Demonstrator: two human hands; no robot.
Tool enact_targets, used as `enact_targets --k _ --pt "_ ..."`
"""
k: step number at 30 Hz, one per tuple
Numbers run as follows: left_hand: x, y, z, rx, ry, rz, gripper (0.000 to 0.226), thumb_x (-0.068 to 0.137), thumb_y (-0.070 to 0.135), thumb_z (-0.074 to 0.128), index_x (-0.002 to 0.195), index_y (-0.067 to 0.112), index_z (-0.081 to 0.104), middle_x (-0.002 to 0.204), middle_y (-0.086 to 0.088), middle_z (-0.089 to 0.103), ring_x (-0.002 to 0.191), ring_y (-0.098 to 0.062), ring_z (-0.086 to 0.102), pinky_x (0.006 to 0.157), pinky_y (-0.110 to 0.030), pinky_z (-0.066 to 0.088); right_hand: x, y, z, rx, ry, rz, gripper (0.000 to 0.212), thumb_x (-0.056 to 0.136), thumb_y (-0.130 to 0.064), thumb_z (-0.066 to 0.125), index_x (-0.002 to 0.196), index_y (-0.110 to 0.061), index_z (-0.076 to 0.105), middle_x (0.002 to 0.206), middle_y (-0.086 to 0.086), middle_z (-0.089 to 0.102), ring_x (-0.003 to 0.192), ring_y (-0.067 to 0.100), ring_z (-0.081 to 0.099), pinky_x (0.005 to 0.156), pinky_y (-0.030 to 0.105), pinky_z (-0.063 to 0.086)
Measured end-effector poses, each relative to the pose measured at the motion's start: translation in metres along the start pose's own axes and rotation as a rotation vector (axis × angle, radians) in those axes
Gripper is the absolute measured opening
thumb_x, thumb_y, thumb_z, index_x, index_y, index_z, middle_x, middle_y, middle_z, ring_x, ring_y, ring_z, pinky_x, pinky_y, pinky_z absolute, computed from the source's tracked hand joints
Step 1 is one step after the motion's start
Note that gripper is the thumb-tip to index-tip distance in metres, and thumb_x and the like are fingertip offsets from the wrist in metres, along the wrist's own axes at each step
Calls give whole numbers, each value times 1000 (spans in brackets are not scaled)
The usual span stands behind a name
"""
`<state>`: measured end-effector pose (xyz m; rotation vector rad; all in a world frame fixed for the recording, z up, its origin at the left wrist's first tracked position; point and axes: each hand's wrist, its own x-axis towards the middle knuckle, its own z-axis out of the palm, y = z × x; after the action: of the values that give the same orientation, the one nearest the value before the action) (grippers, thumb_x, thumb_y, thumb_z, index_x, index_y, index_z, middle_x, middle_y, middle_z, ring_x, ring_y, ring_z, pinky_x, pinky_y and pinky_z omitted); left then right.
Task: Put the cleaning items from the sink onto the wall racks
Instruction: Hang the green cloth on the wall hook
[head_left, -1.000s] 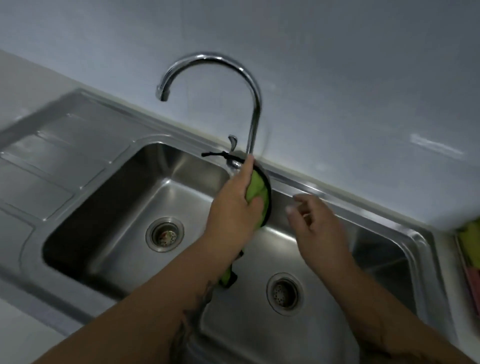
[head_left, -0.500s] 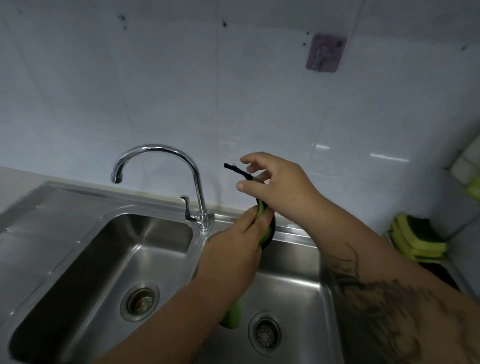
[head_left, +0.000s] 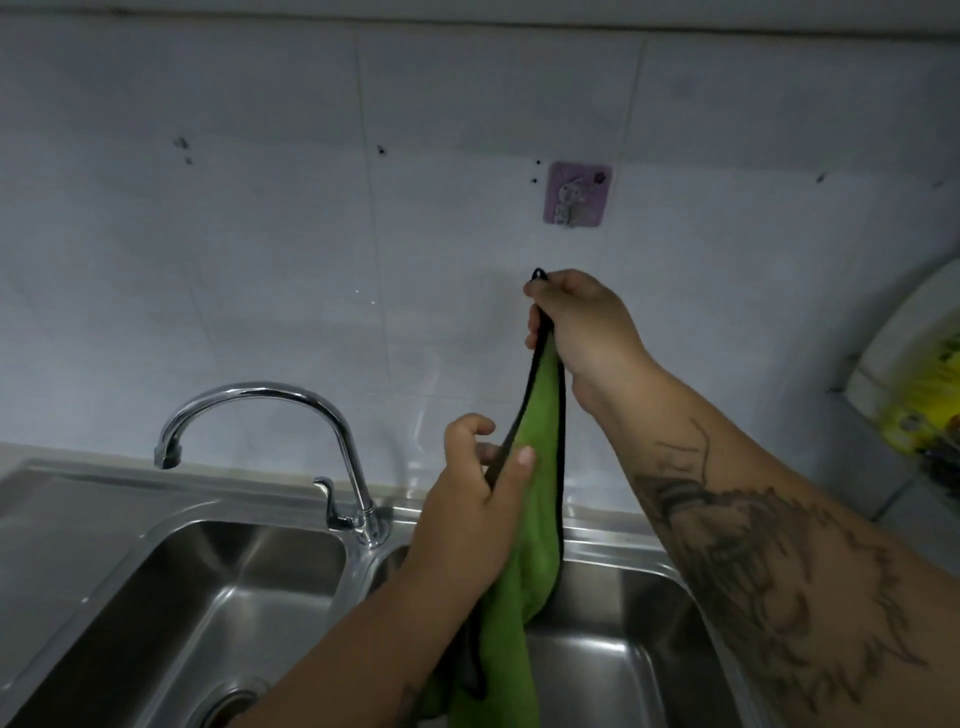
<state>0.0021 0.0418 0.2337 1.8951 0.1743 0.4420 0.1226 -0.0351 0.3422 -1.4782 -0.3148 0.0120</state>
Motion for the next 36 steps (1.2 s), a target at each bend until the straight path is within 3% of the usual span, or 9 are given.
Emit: enact_targets --k 2,3,5,9,22,26,29,34,36 --pt "16 4 4 -157 -11 -118 29 96 49 44 122 35 41 79 9 64 59 5 61 58 -14 49 19 -7 -6 14 42 -15 13 96 -11 52 87 -5 58 59 7 53 37 11 49 41 16 41" --pt "23 5 6 -244 -34 -172 28 96 49 44 119 35 48 82 6 68 65 4 65 61 -14 50 28 -9 -8 21 59 -18 14 96 -12 52 86 -5 58 59 8 53 36 11 48 40 16 41" --pt "34 9 10 -398 -83 -246 26 95 48 49 108 30 63 93 1 75 84 -9 71 72 -21 54 43 -10 -12 25 84 -25 17 97 -15 53 83 -6 58 59 8 53 36 11 49 40 17 41" --pt "50 20 16 -604 -116 -328 24 94 39 57 92 19 71 88 -4 75 78 -17 70 64 -22 57 67 -12 -21 41 124 -53 19 96 -13 52 80 -6 58 58 8 53 37 13 48 41 19 42" --pt "72 17 25 -659 -109 -380 25 89 40 64 87 16 70 86 -10 72 75 -23 66 67 -31 58 94 -9 -19 -76 118 -75 28 95 -18 55 70 -8 57 54 7 54 35 14 49 43 21 41" --pt "77 8 27 -546 -145 -361 23 81 39 74 91 19 72 89 -7 76 78 -24 71 82 -43 59 94 -1 -24 -104 66 -79 21 95 -18 56 76 -9 58 59 6 55 40 12 52 43 18 41" --pt "82 -2 29 -399 -93 -290 19 81 38 71 93 22 71 89 -4 76 83 -24 73 83 -44 59 86 18 -29 -158 -2 -17 12 93 -21 59 86 -12 62 68 3 60 57 14 58 55 22 49" --pt "98 -20 35 304 32 -55 30 95 46 39 86 20 50 76 -1 63 71 -21 61 66 -34 49 48 61 -26 -195 -28 11 17 95 -32 57 100 -19 67 85 -5 67 76 10 63 70 19 52" --pt "104 -27 38 441 81 -4 33 97 46 33 89 17 47 73 -2 60 68 -22 59 61 -34 46 33 75 -24 -177 -41 -23 16 96 -33 55 105 -24 65 92 -10 69 83 6 65 78 19 52"
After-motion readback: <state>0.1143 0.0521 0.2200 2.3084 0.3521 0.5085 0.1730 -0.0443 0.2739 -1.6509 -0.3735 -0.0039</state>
